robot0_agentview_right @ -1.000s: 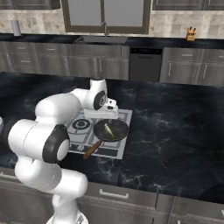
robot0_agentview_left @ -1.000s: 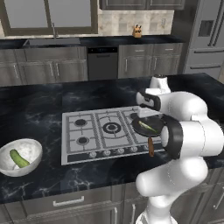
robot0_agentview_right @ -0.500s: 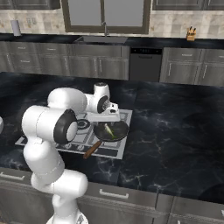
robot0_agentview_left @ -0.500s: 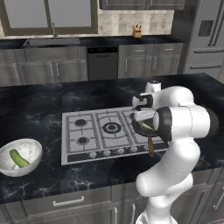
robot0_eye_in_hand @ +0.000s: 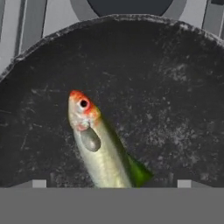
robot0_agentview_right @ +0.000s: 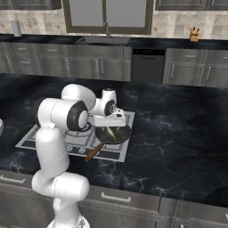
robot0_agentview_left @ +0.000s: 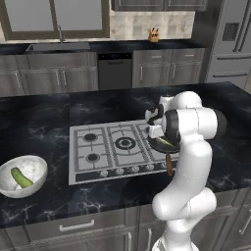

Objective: Place the fish on the plate and place the cucumber on the same plate.

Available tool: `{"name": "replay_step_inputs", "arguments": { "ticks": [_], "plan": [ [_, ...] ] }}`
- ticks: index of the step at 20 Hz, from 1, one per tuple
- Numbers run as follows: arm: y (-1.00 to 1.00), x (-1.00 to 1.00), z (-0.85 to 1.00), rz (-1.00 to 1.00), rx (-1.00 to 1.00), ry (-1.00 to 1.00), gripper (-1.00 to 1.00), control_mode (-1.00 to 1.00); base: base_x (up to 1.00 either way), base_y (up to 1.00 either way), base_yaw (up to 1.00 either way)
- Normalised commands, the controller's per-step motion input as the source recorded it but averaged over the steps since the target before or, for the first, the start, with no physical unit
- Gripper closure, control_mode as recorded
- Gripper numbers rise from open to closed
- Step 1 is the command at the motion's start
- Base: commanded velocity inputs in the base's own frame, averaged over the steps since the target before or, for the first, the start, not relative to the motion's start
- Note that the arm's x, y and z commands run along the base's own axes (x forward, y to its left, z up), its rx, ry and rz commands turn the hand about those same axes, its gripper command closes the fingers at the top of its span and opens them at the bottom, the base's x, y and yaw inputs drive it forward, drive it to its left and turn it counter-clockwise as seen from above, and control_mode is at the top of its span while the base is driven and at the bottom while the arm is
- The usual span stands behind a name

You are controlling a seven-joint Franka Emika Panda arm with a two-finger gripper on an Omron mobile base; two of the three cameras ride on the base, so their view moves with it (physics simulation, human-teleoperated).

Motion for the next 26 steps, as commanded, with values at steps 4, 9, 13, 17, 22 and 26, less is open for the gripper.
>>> {"name": "replay_step_inputs", "arguments": {
  "ticks": [4,9,13,17,22,26],
  "plan": [
    [-0.01,0.17,-0.35,0.0,0.0,0.08,-1.0,-1.0,0.0,0.0,0.0],
    [0.0,0.11,-0.34,0.0,0.0,0.07,-1.0,-1.0,0.0,0.0,0.0],
    [0.0,0.01,-0.18,0.0,0.0,0.01,-1.0,-1.0,0.0,0.0,0.0],
    [0.0,0.0,-0.08,0.0,0.0,0.0,1.0,-1.0,0.0,0.0,0.0],
    [0.0,0.0,-0.02,0.0,0.0,0.0,1.0,-1.0,0.0,0.0,0.0],
    [0.0,0.0,-0.01,0.0,0.0,0.0,1.0,-1.0,0.0,0.0,0.0]
  ]
}}
